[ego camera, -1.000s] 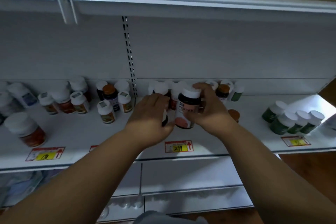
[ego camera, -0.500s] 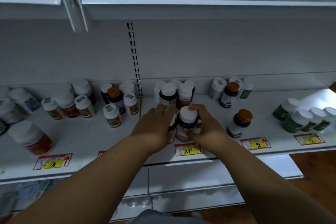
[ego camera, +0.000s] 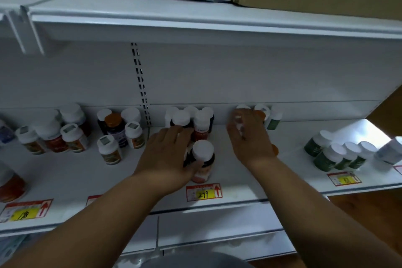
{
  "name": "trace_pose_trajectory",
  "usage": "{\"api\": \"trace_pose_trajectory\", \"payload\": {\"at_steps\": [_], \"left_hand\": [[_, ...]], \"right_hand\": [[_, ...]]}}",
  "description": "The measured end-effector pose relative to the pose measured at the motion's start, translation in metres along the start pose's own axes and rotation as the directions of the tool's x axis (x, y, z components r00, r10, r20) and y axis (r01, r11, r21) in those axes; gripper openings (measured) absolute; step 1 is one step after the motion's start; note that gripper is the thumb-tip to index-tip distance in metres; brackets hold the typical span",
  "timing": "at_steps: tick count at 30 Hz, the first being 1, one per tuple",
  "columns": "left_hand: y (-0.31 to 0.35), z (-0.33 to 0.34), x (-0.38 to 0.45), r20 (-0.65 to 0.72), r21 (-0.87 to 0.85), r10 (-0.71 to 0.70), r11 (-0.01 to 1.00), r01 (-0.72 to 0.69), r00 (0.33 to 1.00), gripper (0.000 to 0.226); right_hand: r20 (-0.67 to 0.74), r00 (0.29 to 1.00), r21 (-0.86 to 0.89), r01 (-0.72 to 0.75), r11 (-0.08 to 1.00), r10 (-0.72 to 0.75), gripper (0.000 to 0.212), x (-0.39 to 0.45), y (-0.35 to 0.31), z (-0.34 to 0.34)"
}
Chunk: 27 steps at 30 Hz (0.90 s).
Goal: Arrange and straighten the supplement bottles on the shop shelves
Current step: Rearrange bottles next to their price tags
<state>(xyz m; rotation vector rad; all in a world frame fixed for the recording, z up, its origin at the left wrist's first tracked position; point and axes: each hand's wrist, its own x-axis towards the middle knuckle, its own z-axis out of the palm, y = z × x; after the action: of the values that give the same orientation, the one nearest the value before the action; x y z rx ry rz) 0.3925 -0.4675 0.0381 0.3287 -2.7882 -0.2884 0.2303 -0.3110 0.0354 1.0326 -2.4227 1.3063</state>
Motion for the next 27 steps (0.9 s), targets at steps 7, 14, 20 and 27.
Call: {"api": "trace_pose_trajectory", "payload": {"at_steps": [7, 14, 20, 27], "left_hand": [[0.056, 0.003, 0.041, -0.076, -0.069, 0.047, 0.996, -0.052, 0.996, 0.065], [0.084, 0.033, 0.063, -0.038, -0.105, -0.009, 0.994, 0.005, 0.999, 0.061], [0.105, 0.044, 0.064, -0.085, -0.219, -0.017, 0.976, -0.002, 0.996, 0.053], [0.126, 0.047, 0.075, -0.026, -0.411, -0.104, 0.908, 0.084, 0.994, 0.086]], "right_hand": [[0.375, 0.885, -0.577, -0.01, 0.816, 0.276, 0.039, 0.079, 0.066, -0.04], [0.397, 0.896, -0.515, 0.039, 0.856, 0.199, 0.032, 0.087, 0.096, -0.039], [0.228, 0.967, -0.241, -0.056, 0.969, 0.112, 0.029, 0.077, 0.106, -0.062], [0.067, 0.982, 0.264, -0.185, 0.947, 0.174, 0.01, 0.054, 0.061, -0.101]]}}
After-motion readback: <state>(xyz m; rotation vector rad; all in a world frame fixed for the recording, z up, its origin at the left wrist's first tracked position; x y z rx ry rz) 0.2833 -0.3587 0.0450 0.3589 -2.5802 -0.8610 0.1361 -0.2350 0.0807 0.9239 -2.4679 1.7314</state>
